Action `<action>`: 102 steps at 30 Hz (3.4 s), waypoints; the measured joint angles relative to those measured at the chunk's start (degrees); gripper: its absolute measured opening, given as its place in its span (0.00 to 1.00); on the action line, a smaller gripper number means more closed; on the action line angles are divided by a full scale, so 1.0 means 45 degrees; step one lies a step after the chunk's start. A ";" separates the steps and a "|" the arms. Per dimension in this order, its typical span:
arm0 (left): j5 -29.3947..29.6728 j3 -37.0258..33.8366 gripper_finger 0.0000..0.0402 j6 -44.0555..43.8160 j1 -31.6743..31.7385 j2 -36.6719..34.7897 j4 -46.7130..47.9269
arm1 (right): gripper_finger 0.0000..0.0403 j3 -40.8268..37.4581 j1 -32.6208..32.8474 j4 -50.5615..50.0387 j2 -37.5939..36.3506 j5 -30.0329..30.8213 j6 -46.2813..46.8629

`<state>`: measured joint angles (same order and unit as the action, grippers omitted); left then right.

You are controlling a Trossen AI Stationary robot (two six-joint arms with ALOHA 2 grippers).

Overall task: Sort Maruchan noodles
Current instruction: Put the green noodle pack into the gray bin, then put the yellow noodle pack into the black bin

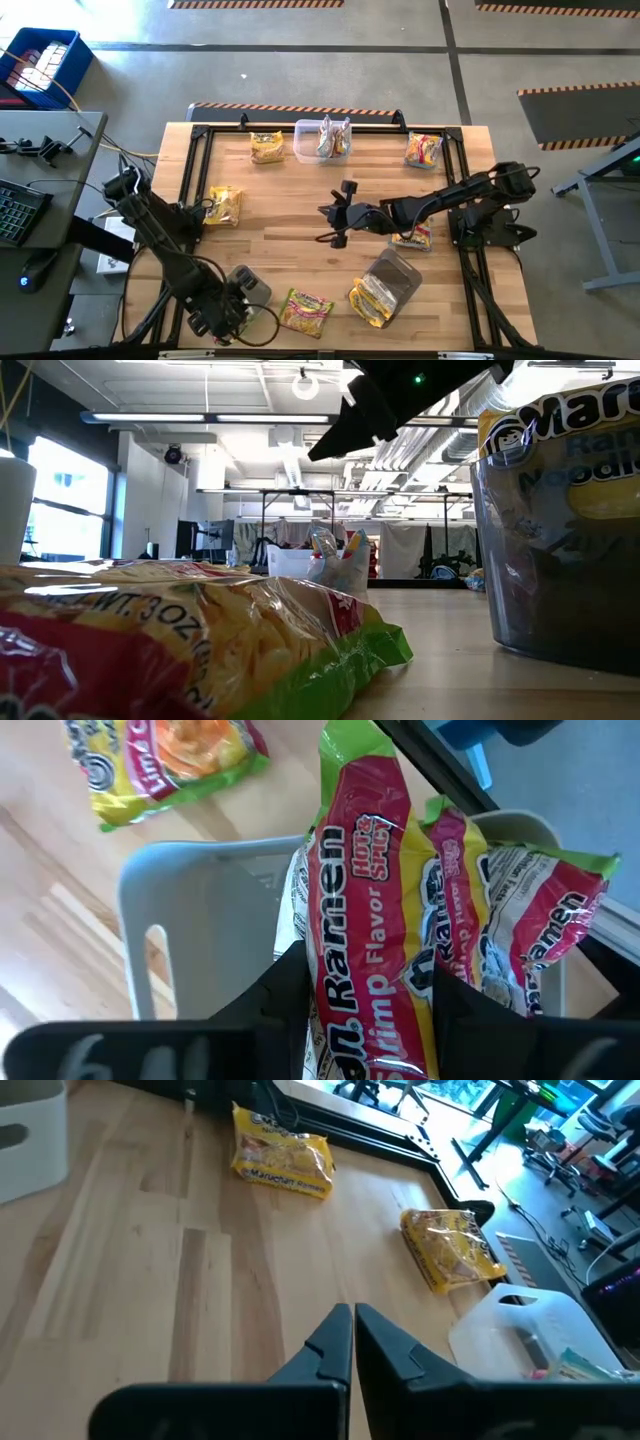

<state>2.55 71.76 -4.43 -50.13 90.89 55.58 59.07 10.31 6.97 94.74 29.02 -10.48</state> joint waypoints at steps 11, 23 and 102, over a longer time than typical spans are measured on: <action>-0.0472 -0.0605 0.21 0.0363 -0.0054 -0.0010 -0.0468 | 0.00 0.0000 -0.0016 -0.0001 0.0005 -0.0004 0.0004; -0.0387 -0.0614 0.38 0.0347 -0.0049 0.0021 -0.0455 | 0.00 0.0000 -0.0016 -0.0063 0.0007 -0.0005 0.0000; 0.1577 -0.5782 0.07 -0.6299 0.8746 -0.7532 -0.2996 | 0.00 -0.7572 -0.1035 1.2655 -0.1089 -0.2498 0.0237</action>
<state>9.65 45.74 -32.77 -10.77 57.00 42.10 24.99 5.65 63.91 89.84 17.77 -9.42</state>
